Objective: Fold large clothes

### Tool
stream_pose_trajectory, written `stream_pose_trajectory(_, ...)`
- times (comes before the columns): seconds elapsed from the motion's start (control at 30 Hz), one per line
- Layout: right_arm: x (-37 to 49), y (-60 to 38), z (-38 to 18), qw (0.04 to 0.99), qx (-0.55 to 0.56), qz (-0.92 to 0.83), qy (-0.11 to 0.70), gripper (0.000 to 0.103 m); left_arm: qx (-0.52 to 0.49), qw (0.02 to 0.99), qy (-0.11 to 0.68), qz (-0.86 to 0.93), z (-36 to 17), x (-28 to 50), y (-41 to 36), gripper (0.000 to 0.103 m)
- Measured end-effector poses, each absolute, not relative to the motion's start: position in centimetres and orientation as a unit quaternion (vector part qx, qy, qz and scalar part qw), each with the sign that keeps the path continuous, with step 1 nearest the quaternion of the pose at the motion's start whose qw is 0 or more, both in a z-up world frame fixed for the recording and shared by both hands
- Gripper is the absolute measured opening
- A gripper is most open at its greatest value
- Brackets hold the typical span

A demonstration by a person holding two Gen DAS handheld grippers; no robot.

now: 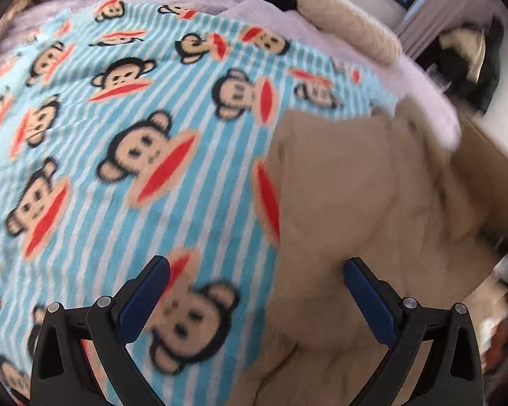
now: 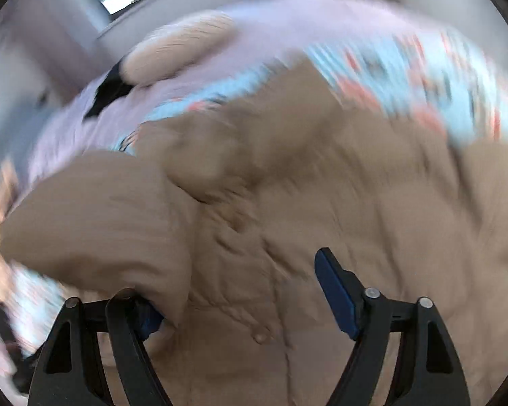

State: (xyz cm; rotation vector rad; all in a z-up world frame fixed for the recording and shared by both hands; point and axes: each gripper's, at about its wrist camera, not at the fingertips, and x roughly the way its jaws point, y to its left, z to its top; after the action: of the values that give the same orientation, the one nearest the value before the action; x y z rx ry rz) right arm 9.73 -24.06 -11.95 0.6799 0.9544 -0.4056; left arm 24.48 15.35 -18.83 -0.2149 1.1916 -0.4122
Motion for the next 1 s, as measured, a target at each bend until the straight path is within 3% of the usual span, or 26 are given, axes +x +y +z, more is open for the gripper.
stream_pose_trajectory(0.03, 9.2, -25.1, -13.0, 0.799, 0.357, -0.183, 0.449, 0.044, -0.123, 0.794, 0.559, -0.204, -18.9, 25.6, 15.7, 0.103)
stream_pose_trajectory(0.1, 8.1, -26.9, -15.4, 0.762, 0.436, -0.168, 0.448, 0.017, -0.163, 0.774, 0.571, -0.221, -19.7, 28.0, 16.0, 0.103)
stream_pose_trajectory(0.17, 7.1, -27.6, -17.0, 0.744, 0.477, -0.165, 0.438, 0.01, -0.188, 0.758, 0.581, -0.229, -20.7, 29.9, 15.7, 0.101)
stream_pose_trajectory(0.2, 6.5, -27.9, -17.5, 0.736, 0.497, -0.161, 0.43, 0.008, -0.197, 0.749, 0.588, -0.235, -21.1, 30.5, 15.3, 0.092)
stream_pose_trajectory(0.27, 5.7, -28.2, -18.1, 0.727, 0.519, -0.156, 0.421, 0.008, -0.214, 0.732, 0.594, -0.257, -21.5, 31.1, 14.3, 0.063)
stream_pose_trajectory(0.3, 5.4, -28.2, -18.0, 0.727, 0.52, -0.155, 0.421, 0.008, -0.221, 0.721, 0.593, -0.281, -21.2, 31.3, 13.4, 0.031)
stream_pose_trajectory(0.33, 5.2, -28.1, -18.0, 0.728, 0.516, -0.157, 0.423, 0.007, -0.218, 0.718, 0.591, -0.295, -20.7, 31.3, 12.7, 0.022)
stream_pose_trajectory(0.47, 4.4, -28.0, -17.5, 0.731, 0.5, -0.164, 0.434, 0.007, -0.087, 0.779, 0.54, -0.308, -16.7, 29.1, 9.7, 0.021)
stream_pose_trajectory(0.57, 4.4, -27.2, -17.5, 0.733, 0.495, -0.161, 0.438, 0.007, -0.018, 0.792, 0.547, -0.272, -18.3, 29.5, 8.9, 0.021)
stream_pose_trajectory(0.83, 6.2, -27.1, -17.1, 0.744, 0.462, -0.155, 0.456, 0.008, 0.005, 0.818, 0.531, -0.221, -16.5, 29.2, 10.0, 0.022)
stream_pose_trajectory(0.9, 5.6, -27.3, -16.5, 0.736, 0.463, -0.146, 0.472, 0.016, 0.009, 0.824, 0.523, -0.216, -15.3, 28.6, 11.3, 0.022)
stream_pose_trajectory(1.0, 4.1, -27.3, -14.8, 0.741, 0.436, -0.146, 0.489, 0.041, 0.013, 0.822, 0.522, -0.227, -13.8, 27.2, 12.2, 0.022)
